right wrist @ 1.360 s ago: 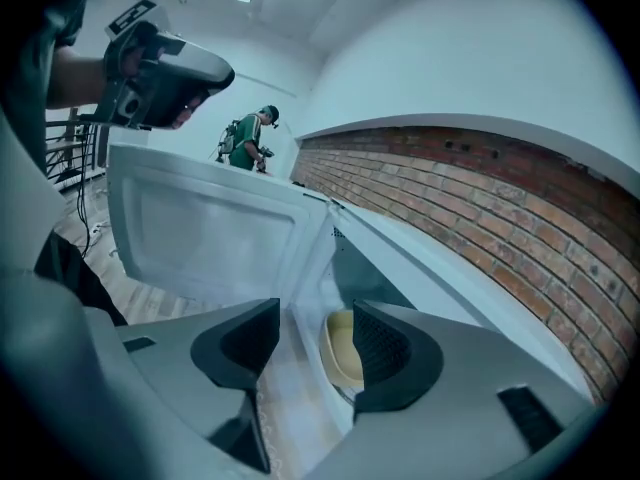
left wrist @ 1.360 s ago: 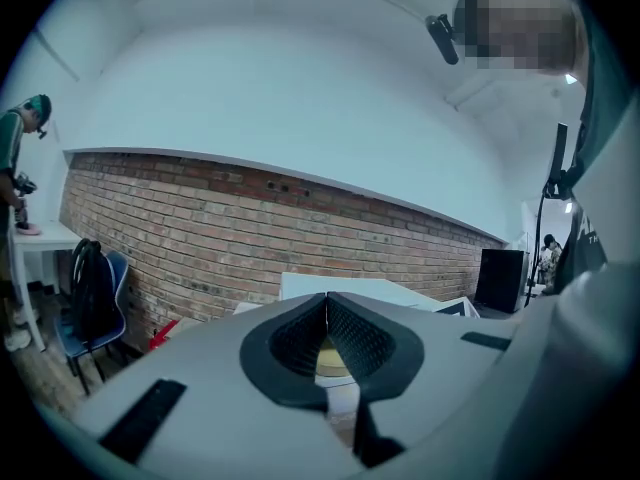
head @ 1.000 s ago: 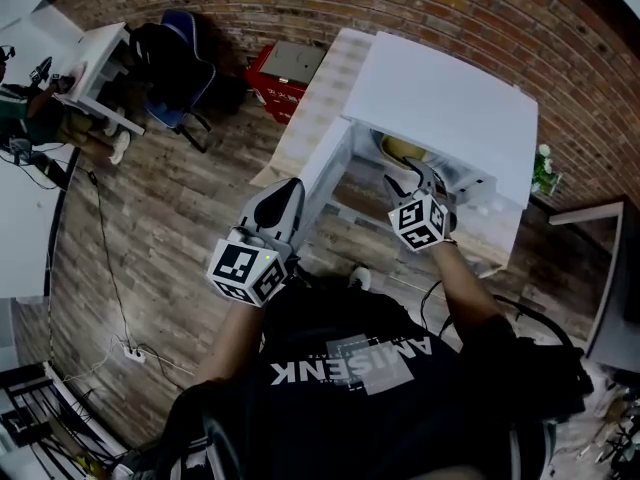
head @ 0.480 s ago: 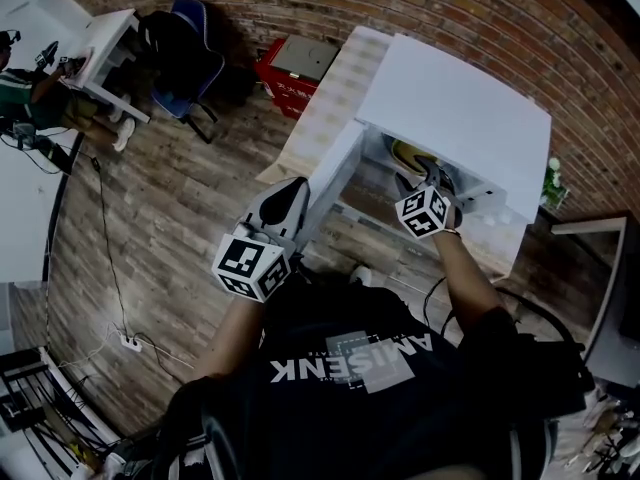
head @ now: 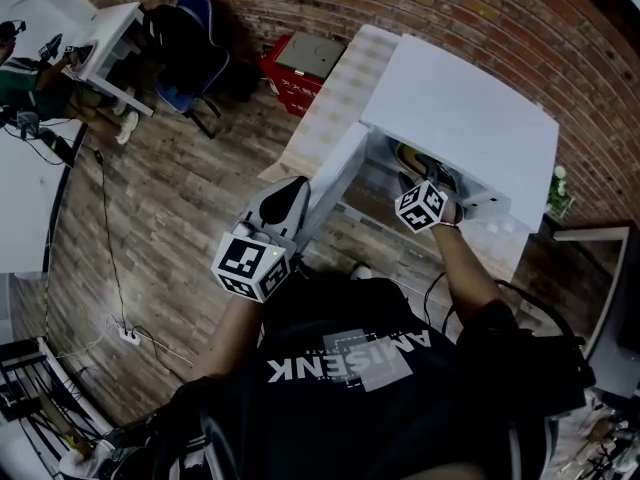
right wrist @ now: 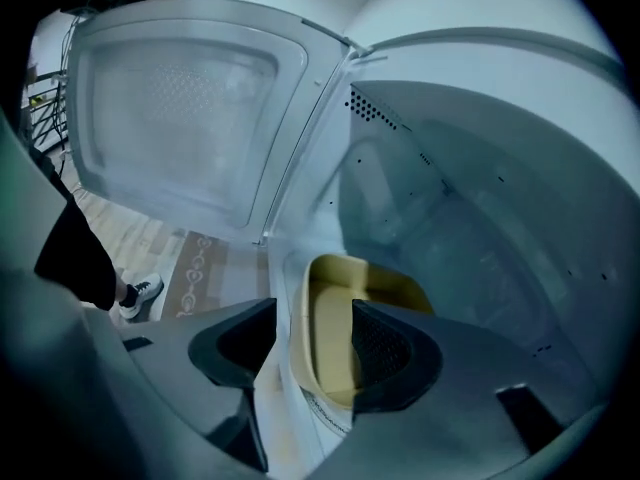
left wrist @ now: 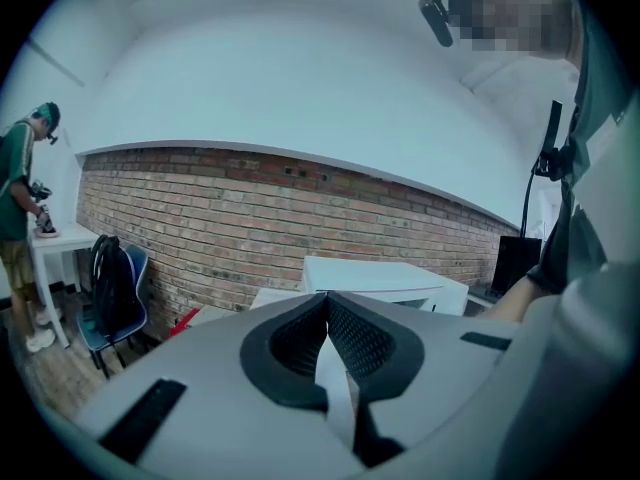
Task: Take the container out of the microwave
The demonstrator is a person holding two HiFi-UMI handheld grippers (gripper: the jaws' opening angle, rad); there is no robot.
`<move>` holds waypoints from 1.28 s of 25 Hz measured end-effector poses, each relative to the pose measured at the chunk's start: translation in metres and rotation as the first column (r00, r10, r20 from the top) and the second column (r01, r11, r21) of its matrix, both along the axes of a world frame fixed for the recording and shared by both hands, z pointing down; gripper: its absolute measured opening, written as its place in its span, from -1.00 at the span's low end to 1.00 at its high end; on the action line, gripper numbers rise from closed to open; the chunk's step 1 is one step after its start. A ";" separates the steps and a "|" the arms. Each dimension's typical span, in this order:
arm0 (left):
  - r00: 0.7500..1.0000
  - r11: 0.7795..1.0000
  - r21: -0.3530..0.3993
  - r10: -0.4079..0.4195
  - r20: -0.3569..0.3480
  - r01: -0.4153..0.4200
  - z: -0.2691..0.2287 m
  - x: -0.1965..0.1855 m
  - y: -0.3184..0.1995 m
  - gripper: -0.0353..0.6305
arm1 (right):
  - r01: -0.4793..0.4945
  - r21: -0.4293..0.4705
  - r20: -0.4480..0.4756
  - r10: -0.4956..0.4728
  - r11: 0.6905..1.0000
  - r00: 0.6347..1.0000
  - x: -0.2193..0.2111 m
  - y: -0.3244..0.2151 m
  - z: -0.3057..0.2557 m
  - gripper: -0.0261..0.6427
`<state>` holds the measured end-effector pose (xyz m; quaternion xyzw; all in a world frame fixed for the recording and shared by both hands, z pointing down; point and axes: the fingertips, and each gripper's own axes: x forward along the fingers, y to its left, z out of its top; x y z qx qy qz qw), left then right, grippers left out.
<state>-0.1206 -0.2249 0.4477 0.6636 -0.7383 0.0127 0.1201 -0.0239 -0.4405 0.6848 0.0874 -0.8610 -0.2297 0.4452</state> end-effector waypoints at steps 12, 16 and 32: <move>1.000 1.000 -0.026 0.005 0.029 -0.005 0.004 0.005 -0.005 -0.85 | 0.003 0.027 -0.091 0.000 1.000 0.996 0.005 -0.014 0.018 -0.55; 1.000 1.000 -0.023 0.003 0.015 -0.003 0.003 0.002 -0.003 -0.85 | -0.001 0.034 -0.089 0.004 0.999 0.996 0.006 -0.012 0.015 -0.65; 0.993 0.993 -0.044 0.111 -0.024 -0.112 0.008 0.012 -0.010 -0.85 | -0.061 -0.031 -0.074 0.059 0.998 0.995 0.009 0.029 -0.002 -0.70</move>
